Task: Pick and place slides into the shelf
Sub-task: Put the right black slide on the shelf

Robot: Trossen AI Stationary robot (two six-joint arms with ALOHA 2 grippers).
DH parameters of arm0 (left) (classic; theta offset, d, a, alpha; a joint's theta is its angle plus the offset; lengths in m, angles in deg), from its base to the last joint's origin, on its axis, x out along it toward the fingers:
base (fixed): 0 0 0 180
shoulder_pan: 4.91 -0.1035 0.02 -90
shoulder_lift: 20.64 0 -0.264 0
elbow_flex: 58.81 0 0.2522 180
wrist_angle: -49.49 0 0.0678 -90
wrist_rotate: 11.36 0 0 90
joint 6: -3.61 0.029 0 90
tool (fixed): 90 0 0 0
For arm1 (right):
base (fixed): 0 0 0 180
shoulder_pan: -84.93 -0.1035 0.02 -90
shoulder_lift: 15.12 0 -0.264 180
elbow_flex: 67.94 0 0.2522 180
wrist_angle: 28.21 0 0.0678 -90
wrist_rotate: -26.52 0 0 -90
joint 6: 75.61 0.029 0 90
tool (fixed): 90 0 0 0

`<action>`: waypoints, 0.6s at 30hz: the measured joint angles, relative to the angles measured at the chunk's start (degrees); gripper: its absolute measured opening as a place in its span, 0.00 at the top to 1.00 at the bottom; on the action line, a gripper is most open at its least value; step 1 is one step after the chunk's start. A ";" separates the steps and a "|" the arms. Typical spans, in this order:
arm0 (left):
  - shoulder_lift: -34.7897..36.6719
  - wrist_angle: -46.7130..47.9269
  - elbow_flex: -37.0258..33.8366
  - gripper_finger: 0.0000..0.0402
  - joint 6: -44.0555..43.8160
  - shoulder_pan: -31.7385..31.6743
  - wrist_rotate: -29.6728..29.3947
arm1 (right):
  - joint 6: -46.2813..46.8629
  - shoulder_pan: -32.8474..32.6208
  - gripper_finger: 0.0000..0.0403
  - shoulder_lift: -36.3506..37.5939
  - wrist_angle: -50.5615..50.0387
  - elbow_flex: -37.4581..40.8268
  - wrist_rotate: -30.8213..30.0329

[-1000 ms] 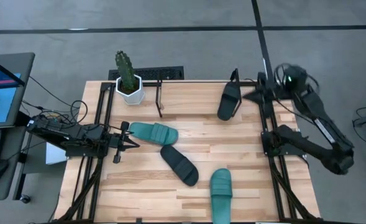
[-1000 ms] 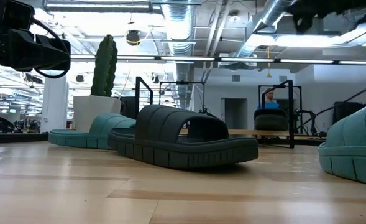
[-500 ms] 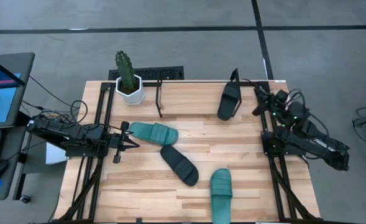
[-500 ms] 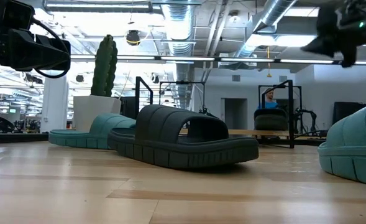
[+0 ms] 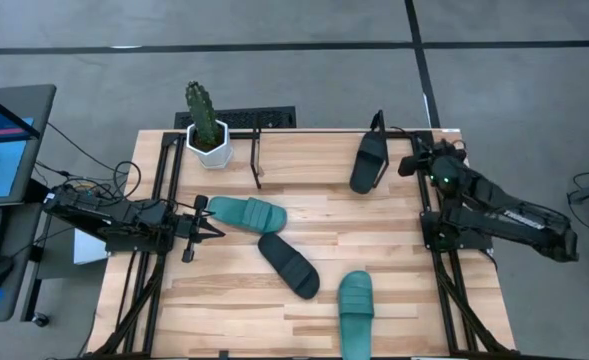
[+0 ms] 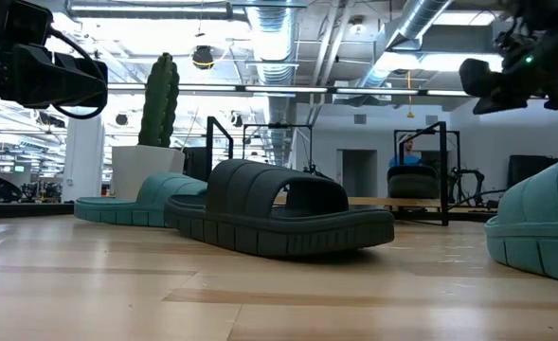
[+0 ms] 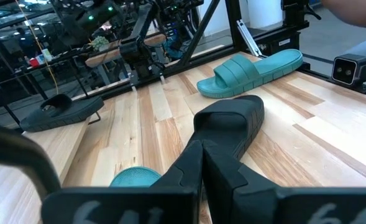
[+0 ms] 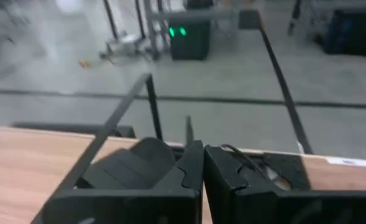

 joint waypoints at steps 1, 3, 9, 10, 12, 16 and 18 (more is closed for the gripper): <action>0.00 0.00 0.02 1.00 0.02 0.00 0.00 | 0.94 0.71 1.00 -1.70 -1.78 -1.45 0.40; 0.00 0.00 0.00 1.00 0.20 0.00 -0.02 | 1.72 2.28 1.00 -4.97 -5.27 -4.37 1.58; 0.00 0.00 0.01 1.00 0.15 0.01 -0.01 | 1.81 9.56 1.00 -13.35 -15.60 -13.64 11.18; 0.00 0.00 0.00 1.00 0.20 0.02 -0.02 | 1.25 11.20 1.00 -14.67 -17.92 -15.23 12.93; 0.00 0.00 0.01 1.00 0.09 0.01 -0.02 | 0.26 14.30 1.00 -17.23 -23.43 -18.06 15.19; 0.00 0.00 0.02 1.00 0.15 0.00 -0.02 | -3.62 19.16 1.00 -21.53 -30.66 -21.34 15.47; 0.00 0.00 0.00 1.00 0.17 0.02 -0.02 | -5.06 20.65 1.00 -23.50 -32.29 -21.72 15.49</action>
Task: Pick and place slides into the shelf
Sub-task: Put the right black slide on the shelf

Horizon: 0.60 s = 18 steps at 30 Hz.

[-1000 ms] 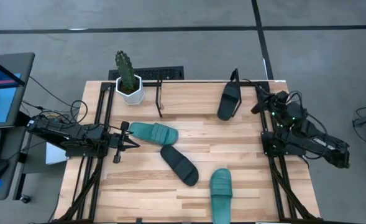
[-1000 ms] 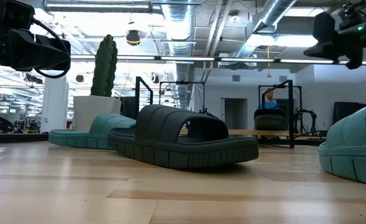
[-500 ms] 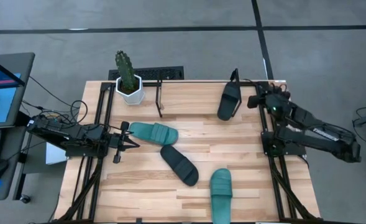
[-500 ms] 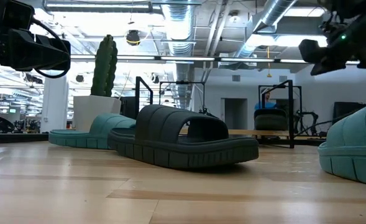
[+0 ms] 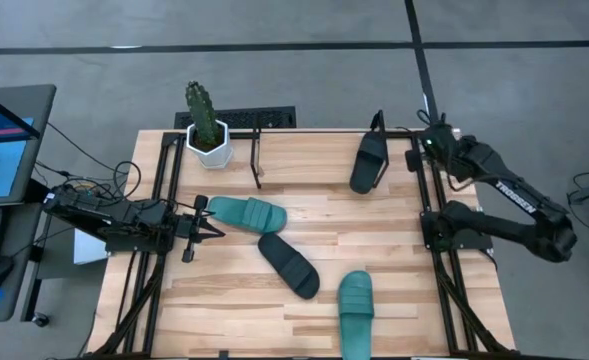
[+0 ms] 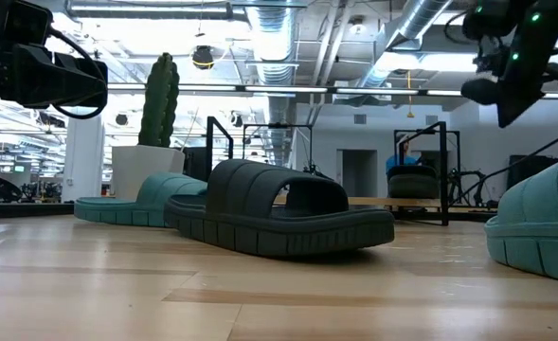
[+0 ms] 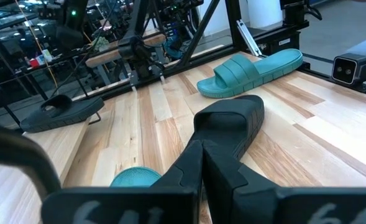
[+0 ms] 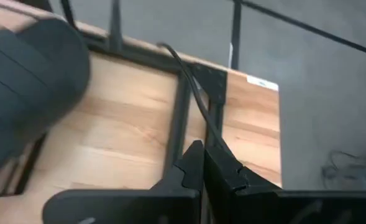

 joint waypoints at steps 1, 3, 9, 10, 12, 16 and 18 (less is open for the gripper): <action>0.00 0.00 0.02 1.00 -0.13 -0.02 0.00 | -0.20 0.73 1.00 -0.89 -0.24 -0.01 -0.03; 0.00 0.00 0.02 1.00 -0.18 -0.02 0.00 | -0.20 2.01 1.00 -2.49 -0.31 -0.05 -0.47; 0.02 0.00 0.01 1.00 -0.19 0.00 0.00 | 1.09 5.56 1.00 -8.92 -0.01 -0.06 -8.93; 0.00 0.00 0.00 1.00 -0.17 0.00 0.00 | 1.15 6.14 1.00 -10.04 0.00 -0.07 -10.08; 0.00 0.00 0.00 1.00 0.01 -0.02 0.00 | 1.21 7.39 1.00 -12.18 0.01 -0.06 -12.17; 0.01 0.00 0.02 1.00 -0.18 -0.01 0.00 | 1.26 9.35 1.00 -16.59 0.03 -0.07 -16.47; 0.00 0.00 0.02 1.00 -0.08 0.00 0.00 | 1.24 10.03 1.00 -18.87 0.03 -0.07 -18.10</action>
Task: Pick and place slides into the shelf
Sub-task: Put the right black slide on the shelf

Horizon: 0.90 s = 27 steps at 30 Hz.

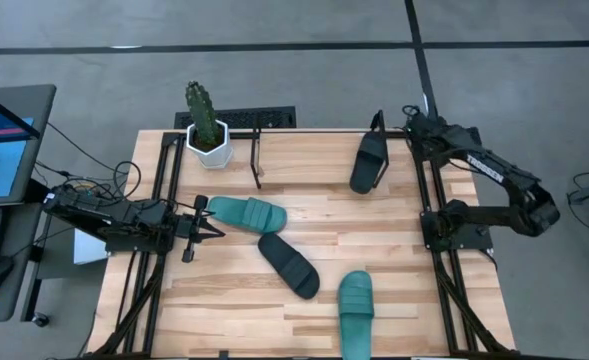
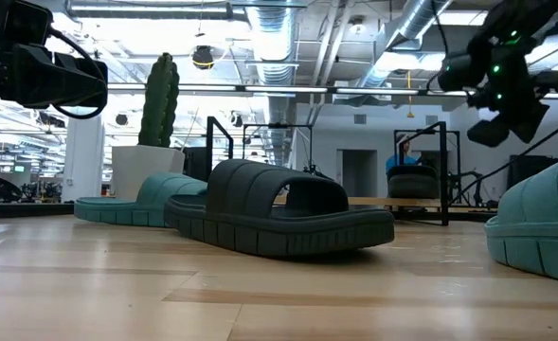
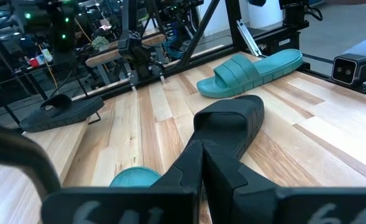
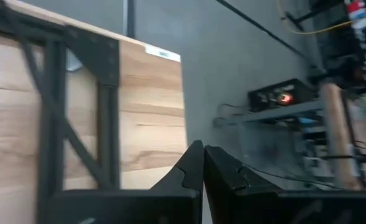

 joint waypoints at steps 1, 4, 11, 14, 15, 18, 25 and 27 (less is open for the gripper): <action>0.00 0.00 -0.02 1.00 0.10 0.00 0.00 | -0.03 0.21 1.00 -0.99 -0.02 0.00 -0.68; 0.01 0.00 -0.02 1.00 -0.10 0.00 0.01 | 0.09 0.40 1.00 -3.10 -1.57 0.00 -2.42; 0.01 0.00 0.00 1.00 -0.09 -0.01 0.00 | 0.01 0.39 1.00 -4.83 -3.46 -0.63 -2.21; 0.02 0.00 -0.01 1.00 0.06 -0.01 0.00 | 0.94 0.39 1.00 -5.95 -5.88 -2.94 0.44; 0.02 0.00 -0.02 1.00 0.10 -0.02 0.00 | 1.65 0.39 1.00 -6.49 -7.17 -3.96 1.05; 0.02 0.00 -0.01 1.00 -0.10 0.00 0.00 | 4.64 -0.57 1.00 -7.81 -11.60 -7.62 2.09; 0.00 0.00 -0.01 1.00 -0.09 -0.01 0.00 | 11.14 -4.40 1.00 -9.10 -19.90 -17.77 6.21; 0.02 0.00 0.00 1.00 -0.02 -0.02 0.00 | 12.44 -5.03 1.00 -10.28 -23.20 -21.12 6.40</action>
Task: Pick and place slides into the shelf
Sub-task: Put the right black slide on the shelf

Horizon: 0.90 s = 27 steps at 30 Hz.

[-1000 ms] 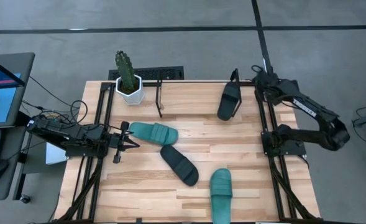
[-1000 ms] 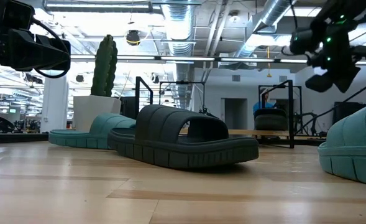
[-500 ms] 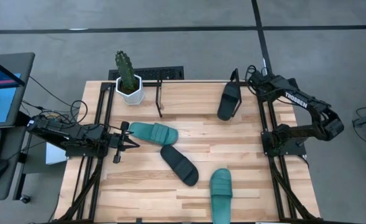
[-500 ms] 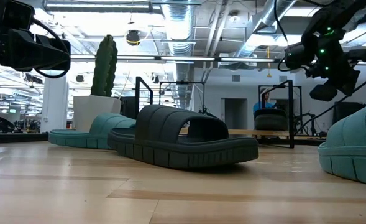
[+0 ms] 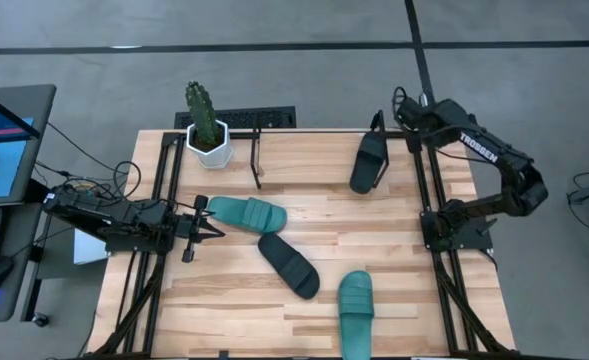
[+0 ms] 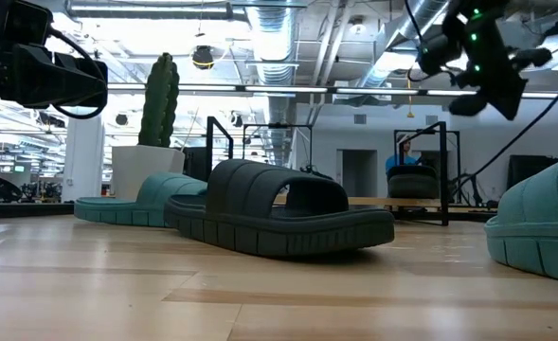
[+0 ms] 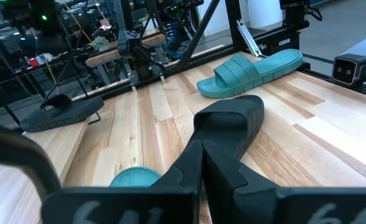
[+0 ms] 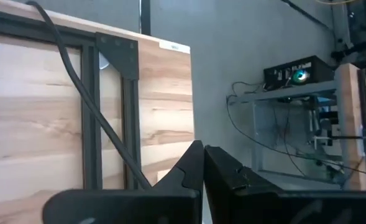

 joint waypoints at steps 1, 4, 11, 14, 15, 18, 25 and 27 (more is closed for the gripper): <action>-0.02 0.00 -0.02 1.00 0.12 0.02 0.00 | 0.91 -0.31 1.00 -0.74 -1.81 -1.68 0.04; 0.00 0.00 0.00 1.00 -0.07 0.02 0.00 | 4.10 -0.79 1.00 -2.95 -5.23 -5.73 1.56; -0.02 0.00 -0.01 1.00 -0.08 0.02 0.02 | 9.87 1.41 1.00 -5.05 -5.69 -10.03 7.06; 0.00 0.00 -0.02 1.00 0.09 0.00 0.02 | 12.11 1.62 1.00 -5.33 -5.57 -11.93 10.06; -0.02 0.00 0.00 1.00 0.12 0.01 0.00 | 12.75 1.80 1.00 -5.53 -5.51 -12.64 11.01; -0.01 0.00 -0.01 1.00 -0.08 0.01 0.02 | 15.17 2.08 1.00 -6.19 -4.44 -13.74 13.45; -0.01 0.00 0.00 1.00 -0.08 0.01 0.00 | 13.85 -1.32 1.00 -8.87 6.01 -15.45 23.14; 0.00 0.00 -0.01 1.00 -0.04 0.02 0.00 | 13.08 -1.63 1.00 -10.26 10.76 -16.41 24.68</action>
